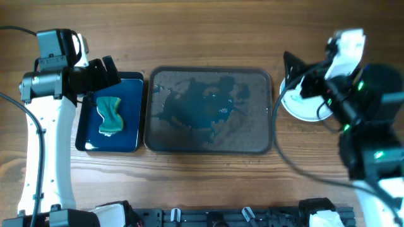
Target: Clean dirty plates on tray and stack at the side
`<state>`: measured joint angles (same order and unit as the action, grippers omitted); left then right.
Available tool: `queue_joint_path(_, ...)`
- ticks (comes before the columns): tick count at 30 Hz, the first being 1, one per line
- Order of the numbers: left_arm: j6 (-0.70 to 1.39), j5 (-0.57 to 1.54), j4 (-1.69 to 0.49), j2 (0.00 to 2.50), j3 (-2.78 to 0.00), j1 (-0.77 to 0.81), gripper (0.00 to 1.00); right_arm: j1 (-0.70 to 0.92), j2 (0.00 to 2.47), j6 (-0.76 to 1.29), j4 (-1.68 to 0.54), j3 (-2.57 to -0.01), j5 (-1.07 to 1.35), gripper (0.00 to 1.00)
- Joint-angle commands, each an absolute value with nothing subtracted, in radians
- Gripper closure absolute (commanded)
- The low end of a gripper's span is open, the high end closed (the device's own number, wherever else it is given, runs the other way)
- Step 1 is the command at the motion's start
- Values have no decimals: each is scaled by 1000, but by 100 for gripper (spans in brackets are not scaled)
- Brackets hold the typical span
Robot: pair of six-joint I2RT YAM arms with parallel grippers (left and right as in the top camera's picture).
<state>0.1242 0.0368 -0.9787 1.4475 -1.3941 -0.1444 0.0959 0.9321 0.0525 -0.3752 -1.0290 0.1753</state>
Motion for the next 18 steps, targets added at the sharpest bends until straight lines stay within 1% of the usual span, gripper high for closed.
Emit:
queue_joint_path(1,112,52,-976,1448,-1395,-142,0,104,717,-28,-162,-722,156,0)
queue_joint_path(4,112,52,-976,1448,-1395,-142,0,104,552,-89,-31,-484,153,0)
queue_joint_path(9,112,52,-976,1448,-1395,-142,0,104,277,-127,73,-171,158,0)
queue_joint_path(14,112,52,-976,1448,-1395,-142,0,104,125,-60,85,-46,160,0)
queue_joint_path(18,112,52,-976,1448,-1395,-142,0,104,93,-30,59,-5,174,0)
